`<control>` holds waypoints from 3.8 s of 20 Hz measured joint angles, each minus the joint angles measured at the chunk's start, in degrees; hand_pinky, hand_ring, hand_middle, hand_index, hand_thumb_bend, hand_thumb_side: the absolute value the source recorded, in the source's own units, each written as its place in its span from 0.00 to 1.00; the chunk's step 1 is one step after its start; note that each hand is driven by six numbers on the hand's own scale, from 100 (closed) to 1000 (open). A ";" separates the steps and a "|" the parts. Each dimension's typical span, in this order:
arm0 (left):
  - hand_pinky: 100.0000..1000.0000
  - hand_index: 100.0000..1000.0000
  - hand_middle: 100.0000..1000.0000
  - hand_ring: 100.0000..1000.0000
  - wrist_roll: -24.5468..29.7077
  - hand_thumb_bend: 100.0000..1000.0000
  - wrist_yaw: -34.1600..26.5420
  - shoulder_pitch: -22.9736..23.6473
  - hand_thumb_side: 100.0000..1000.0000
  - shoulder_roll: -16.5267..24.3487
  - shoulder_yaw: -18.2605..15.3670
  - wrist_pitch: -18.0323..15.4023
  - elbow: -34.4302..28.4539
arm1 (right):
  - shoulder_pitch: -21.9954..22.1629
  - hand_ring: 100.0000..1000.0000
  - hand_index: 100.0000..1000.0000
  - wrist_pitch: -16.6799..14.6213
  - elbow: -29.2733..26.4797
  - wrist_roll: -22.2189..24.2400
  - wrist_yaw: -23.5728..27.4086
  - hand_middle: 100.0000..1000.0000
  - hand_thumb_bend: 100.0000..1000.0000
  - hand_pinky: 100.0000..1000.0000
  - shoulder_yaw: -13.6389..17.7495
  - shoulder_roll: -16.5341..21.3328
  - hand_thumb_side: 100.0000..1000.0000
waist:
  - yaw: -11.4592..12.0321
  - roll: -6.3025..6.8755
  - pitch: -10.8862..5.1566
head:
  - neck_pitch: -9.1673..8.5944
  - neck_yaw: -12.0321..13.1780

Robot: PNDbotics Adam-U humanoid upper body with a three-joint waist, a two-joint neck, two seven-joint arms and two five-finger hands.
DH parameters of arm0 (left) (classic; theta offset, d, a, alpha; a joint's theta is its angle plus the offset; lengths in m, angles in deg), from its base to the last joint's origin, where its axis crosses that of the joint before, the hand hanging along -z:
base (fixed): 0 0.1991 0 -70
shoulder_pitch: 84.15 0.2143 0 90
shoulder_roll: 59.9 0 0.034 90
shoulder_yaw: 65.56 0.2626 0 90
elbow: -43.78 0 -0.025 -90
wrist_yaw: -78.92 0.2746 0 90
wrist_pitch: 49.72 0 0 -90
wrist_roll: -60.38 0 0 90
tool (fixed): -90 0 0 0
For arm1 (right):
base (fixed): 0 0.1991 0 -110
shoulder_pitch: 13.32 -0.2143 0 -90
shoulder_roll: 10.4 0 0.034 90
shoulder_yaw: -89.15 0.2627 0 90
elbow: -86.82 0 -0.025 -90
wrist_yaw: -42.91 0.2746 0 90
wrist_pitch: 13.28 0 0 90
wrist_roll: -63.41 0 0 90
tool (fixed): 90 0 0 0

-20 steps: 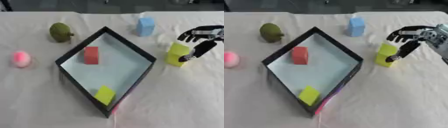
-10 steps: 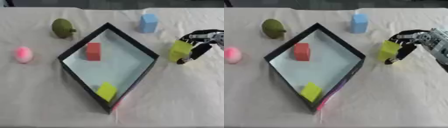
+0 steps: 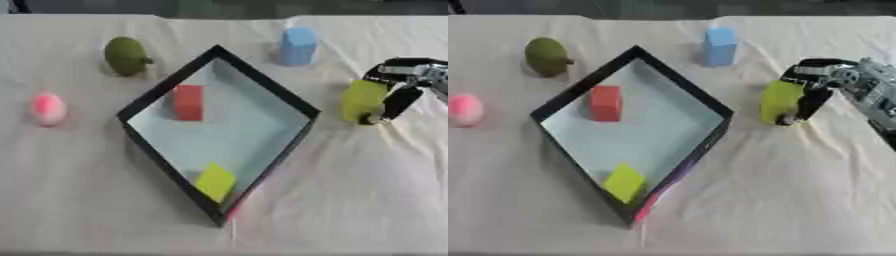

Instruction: Pick up objects on the table and place them in the box.

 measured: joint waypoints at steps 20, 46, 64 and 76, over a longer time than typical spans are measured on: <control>0.77 0.81 0.78 0.82 0.31 0.24 0.00 0.30 0.61 0.05 0.08 -0.03 0.00 | -18.78 0.62 0.65 11.14 -33.23 14.89 8.04 0.51 0.39 0.74 -7.81 -6.42 0.00 | 0.06 -0.02 -0.74 | 1.54 0.68; 0.77 0.81 0.78 0.82 0.75 0.24 -0.45 -0.47 0.61 0.00 0.70 0.05 -0.01 | -14.44 0.87 0.90 -2.32 -4.86 13.53 -11.49 0.84 0.56 0.86 -13.64 -22.32 0.19 | 0.87 -0.02 -0.74 | 1.48 0.45; 0.77 0.81 0.78 0.82 0.80 0.24 -0.45 -0.46 0.61 0.00 0.70 0.01 0.01 | -18.12 0.87 0.89 0.10 -13.18 13.83 -1.11 0.83 0.52 0.87 -1.55 -11.09 0.17 | 0.62 -0.03 -0.74 | 0.94 0.69; 0.77 0.81 0.78 0.82 0.90 0.24 -0.45 -1.41 0.61 -0.54 0.71 -0.04 -0.05 | -23.65 0.91 0.90 -17.88 13.81 16.33 -13.14 0.87 0.51 0.89 8.00 -13.44 0.12 | 1.60 -0.01 -0.01 | -1.40 -1.13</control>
